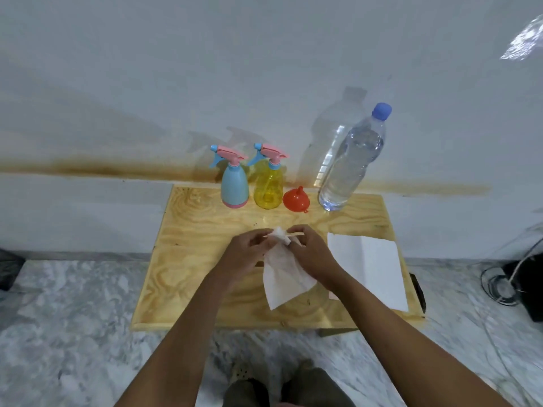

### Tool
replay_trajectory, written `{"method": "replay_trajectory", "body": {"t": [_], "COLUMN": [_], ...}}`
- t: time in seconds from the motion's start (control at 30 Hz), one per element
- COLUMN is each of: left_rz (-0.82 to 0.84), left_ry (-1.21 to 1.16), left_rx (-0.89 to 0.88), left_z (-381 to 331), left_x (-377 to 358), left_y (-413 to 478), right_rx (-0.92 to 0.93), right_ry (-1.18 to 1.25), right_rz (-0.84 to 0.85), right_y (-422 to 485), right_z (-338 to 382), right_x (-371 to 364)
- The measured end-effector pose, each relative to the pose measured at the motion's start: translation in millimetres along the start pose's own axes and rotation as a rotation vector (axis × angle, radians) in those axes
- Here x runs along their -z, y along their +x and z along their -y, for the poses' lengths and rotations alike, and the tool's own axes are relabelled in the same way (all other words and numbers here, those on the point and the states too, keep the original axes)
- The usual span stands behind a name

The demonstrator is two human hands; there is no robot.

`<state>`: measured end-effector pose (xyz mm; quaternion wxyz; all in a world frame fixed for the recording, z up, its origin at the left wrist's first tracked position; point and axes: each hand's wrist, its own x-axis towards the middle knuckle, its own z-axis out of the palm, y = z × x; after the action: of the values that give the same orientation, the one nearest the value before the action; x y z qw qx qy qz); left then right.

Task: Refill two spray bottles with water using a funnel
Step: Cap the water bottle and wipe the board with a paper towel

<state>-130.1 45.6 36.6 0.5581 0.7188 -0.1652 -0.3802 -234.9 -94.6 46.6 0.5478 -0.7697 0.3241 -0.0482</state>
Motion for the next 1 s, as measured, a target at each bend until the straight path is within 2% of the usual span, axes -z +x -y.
{"method": "replay_trajectory", "body": {"t": [0.17,0.23,0.3,0.37,0.47,0.53,0.67,0.83,1.0], "left_rz": [-0.071,-0.109,-0.119,-0.064,0.082,0.126,0.195,0.207,0.214], "left_ry": [-0.002,-0.117,-0.215,-0.255,-0.258,-0.144,0.094,0.345,0.648], "left_rx": [-0.053,0.013,0.093,0.150,0.186,0.163,0.067,-0.094,-0.137], "left_z": [-21.9,-30.3,-38.1,-44.9,-54.3,-61.0,-65.7,-49.3,-17.3], "left_x": [-27.0,-38.5,-52.9,-69.8,-99.1,-119.5,-159.0,-222.0,-302.2], "left_y": [10.8,16.0,19.6,20.7,20.7,22.8,30.5,43.4,64.2], "right_rx": [-0.023,0.004,0.061,0.117,0.204,0.203,0.171,0.047,-0.115], "right_ry": [0.078,0.125,0.015,-0.188,-0.193,-0.191,-0.204,-0.212,-0.138], "right_rz": [-0.137,-0.106,-0.037,-0.022,-0.190,-0.291,-0.378,-0.525,-0.600], "right_y": [-8.3,-18.1,-29.6,-39.7,-46.0,-49.0,-54.7,-61.2,-57.4], "right_z": [4.3,2.5,-3.2,-7.9,-15.5,-23.1,-48.3,-104.1,-181.6], "right_x": [33.7,48.4,62.8,72.7,89.4,106.4,142.1,201.4,256.9]}}
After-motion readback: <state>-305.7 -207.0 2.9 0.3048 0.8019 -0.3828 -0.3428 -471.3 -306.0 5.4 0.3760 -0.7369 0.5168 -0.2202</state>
